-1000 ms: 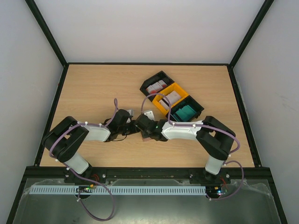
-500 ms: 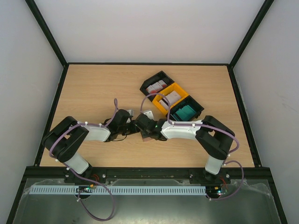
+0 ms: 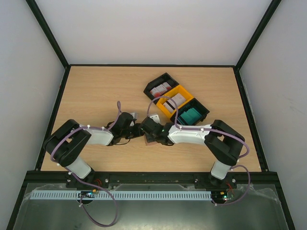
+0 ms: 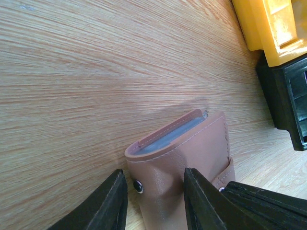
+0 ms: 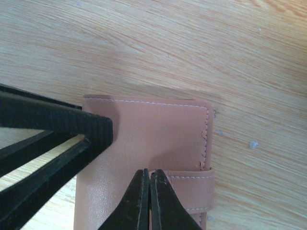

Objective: Put the credit cards into the card holder
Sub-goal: Close the card holder at the center of the board.

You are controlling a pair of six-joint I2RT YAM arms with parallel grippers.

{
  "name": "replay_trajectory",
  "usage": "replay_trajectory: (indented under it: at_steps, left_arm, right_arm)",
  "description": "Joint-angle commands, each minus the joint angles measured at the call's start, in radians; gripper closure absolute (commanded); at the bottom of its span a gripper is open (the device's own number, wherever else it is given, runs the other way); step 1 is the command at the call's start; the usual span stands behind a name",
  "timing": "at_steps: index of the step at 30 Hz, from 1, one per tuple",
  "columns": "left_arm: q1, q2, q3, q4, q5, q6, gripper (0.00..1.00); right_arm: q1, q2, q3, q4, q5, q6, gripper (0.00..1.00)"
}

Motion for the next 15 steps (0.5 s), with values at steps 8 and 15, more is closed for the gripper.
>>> replay_trajectory:
  at_steps: [8,15]
  left_arm:
    - [-0.008,-0.007,-0.06,-0.073,0.005,-0.017,0.61]
    - [-0.057,-0.07,-0.108,-0.052,0.006,-0.074,0.55]
  right_arm:
    - [-0.006,-0.091,-0.11,0.037,-0.02,0.07,0.98]
    - [-0.009,-0.124,-0.201,0.152,-0.028,0.109,0.98]
